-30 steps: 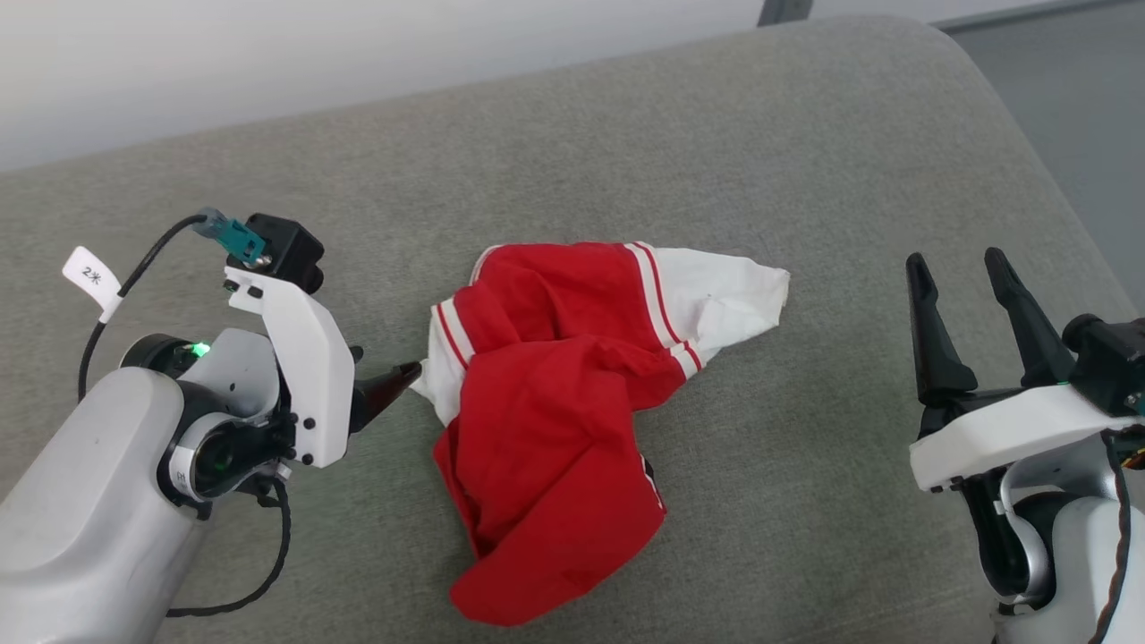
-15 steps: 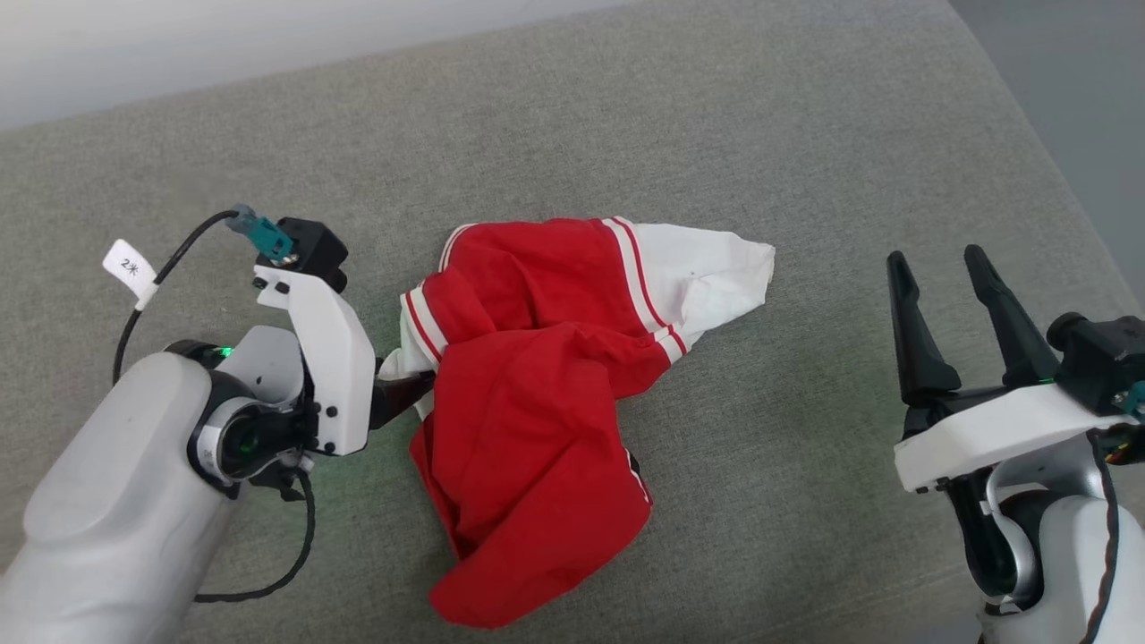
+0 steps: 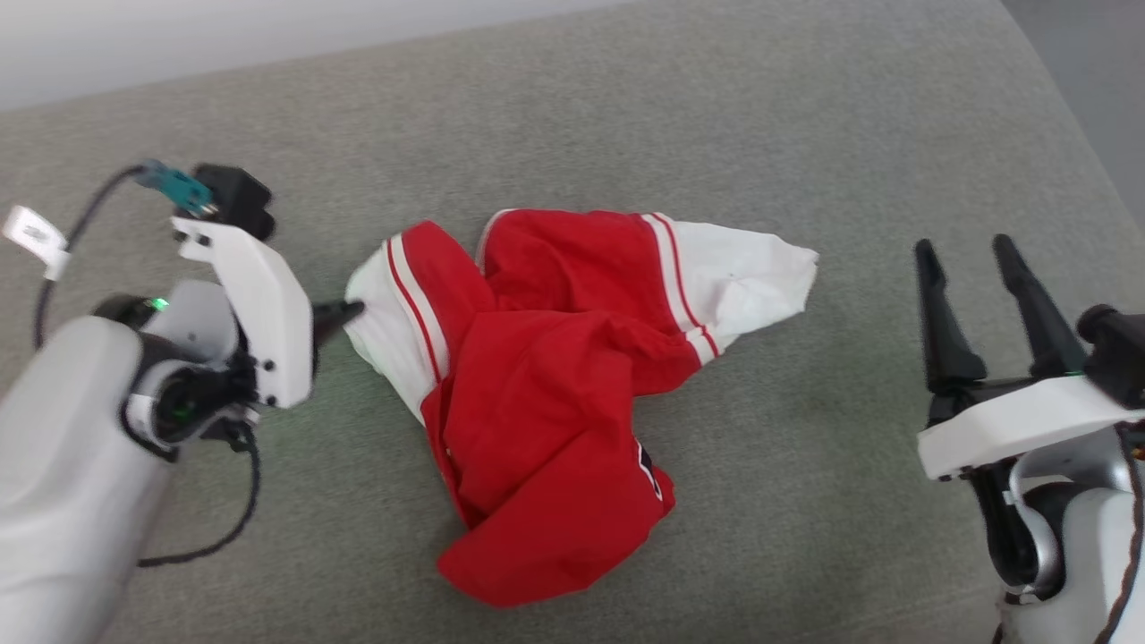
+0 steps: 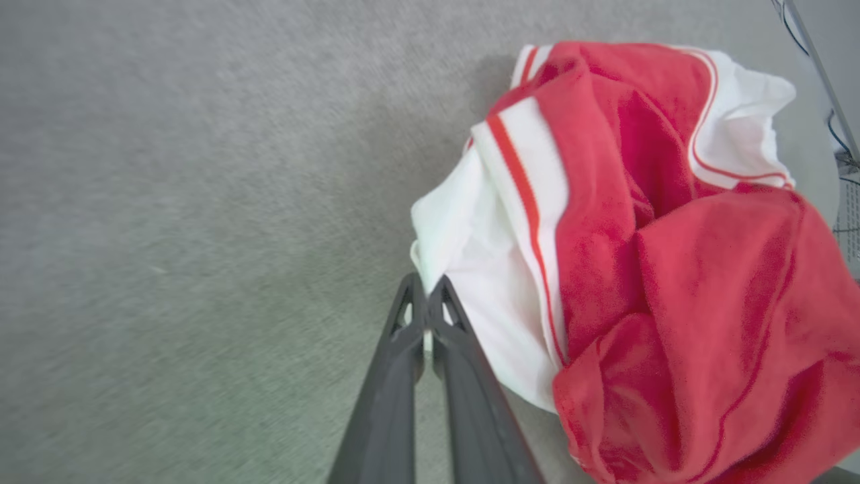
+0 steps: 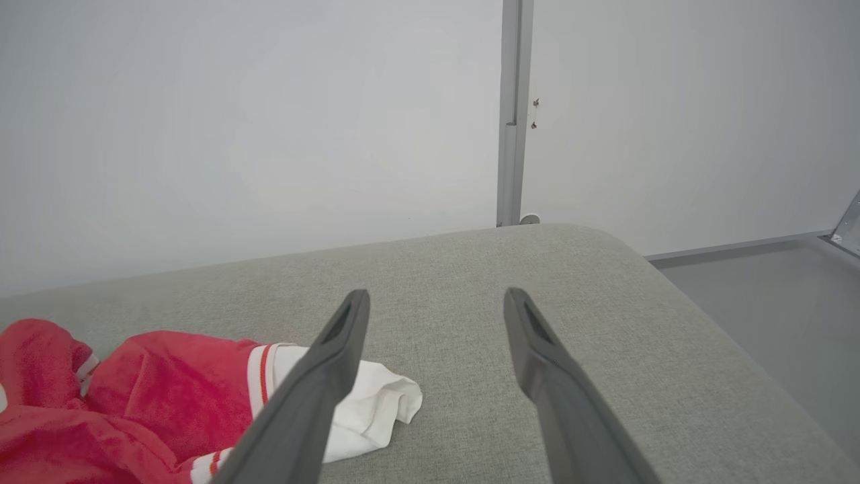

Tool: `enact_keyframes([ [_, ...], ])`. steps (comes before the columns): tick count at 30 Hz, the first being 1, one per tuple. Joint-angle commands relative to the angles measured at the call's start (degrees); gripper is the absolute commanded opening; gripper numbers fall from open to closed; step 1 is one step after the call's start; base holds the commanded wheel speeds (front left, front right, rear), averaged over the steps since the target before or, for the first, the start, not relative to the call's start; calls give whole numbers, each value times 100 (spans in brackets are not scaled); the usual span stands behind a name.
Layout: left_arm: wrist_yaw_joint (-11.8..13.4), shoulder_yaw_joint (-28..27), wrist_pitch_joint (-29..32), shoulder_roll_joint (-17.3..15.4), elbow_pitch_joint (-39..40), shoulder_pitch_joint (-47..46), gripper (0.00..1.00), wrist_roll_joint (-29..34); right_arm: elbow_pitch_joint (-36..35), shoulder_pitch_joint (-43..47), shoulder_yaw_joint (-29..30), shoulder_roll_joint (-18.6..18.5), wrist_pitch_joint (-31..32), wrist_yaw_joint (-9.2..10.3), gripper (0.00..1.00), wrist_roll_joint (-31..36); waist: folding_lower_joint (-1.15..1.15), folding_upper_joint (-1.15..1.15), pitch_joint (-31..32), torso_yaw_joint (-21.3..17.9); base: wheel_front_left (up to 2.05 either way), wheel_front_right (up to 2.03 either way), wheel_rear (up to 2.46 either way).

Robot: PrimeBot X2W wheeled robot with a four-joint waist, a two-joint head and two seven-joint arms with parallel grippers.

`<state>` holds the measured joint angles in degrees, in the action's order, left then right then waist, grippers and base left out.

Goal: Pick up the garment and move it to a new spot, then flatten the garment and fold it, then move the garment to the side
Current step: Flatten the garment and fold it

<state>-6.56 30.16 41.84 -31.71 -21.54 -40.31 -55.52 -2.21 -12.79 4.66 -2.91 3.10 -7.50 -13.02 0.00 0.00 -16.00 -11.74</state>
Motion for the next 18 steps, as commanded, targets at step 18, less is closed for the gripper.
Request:
enact_keyframes([
  [18, 974, -822, -307, -1631, 888, 1168, 0, 238, -194, 135, 224, 0, 355, 2, 100, 118, 0, 0, 204, 685, 0, 0, 0],
])
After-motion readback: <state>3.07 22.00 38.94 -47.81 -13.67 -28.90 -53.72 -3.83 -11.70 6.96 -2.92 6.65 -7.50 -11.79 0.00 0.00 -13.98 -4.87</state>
